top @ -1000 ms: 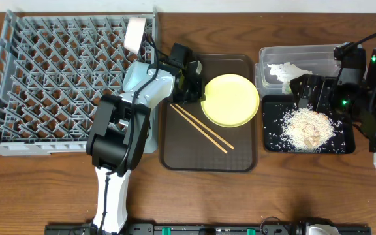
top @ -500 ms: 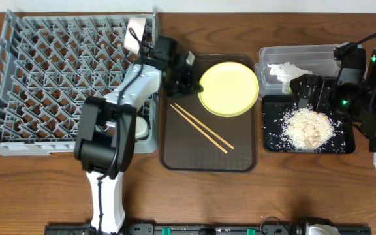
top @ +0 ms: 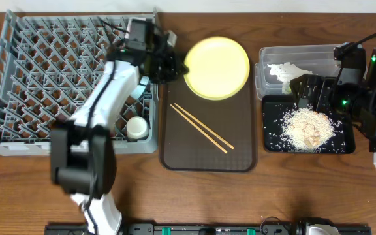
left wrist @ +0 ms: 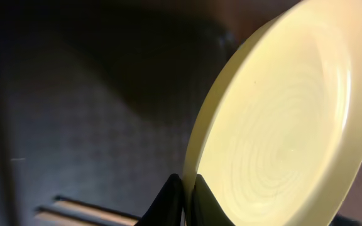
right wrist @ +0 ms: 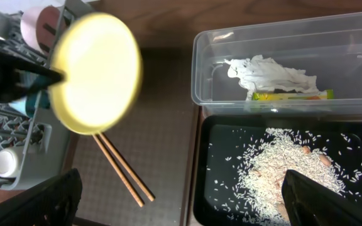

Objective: Sort waste into correct bins and load items into the dishwasher
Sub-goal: 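Lift yellow plate and carry it to back of dish rack, then lower yellow plate upright into rack slots and open left gripper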

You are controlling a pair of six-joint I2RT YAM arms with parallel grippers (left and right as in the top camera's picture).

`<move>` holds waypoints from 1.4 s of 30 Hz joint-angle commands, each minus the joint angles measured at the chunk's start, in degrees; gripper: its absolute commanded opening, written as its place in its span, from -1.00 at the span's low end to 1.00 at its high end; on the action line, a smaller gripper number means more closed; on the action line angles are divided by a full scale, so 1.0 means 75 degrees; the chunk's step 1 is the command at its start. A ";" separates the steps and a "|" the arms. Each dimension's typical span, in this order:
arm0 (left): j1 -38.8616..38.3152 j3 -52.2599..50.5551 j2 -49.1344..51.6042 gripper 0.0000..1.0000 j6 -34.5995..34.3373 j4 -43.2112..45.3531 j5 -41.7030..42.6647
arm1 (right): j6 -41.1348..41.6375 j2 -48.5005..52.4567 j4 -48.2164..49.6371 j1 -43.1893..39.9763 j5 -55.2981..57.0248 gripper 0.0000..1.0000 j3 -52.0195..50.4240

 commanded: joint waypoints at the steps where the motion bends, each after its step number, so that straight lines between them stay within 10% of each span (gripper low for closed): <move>1: 0.0125 0.0082 -0.0994 -0.85 0.0434 -0.0166 -0.1690 | 0.0064 0.0035 0.0015 -0.0020 0.0023 0.98 0.0009; 26: 0.0895 0.0079 -0.2736 -0.85 0.1894 -0.0370 -0.9337 | 0.0064 0.0035 0.0015 -0.0020 0.0023 0.99 0.0009; 42: 0.0892 0.0079 -0.1964 -0.85 0.3593 0.1023 -1.0378 | 0.0064 0.0035 0.0017 -0.0020 0.0023 0.99 0.0009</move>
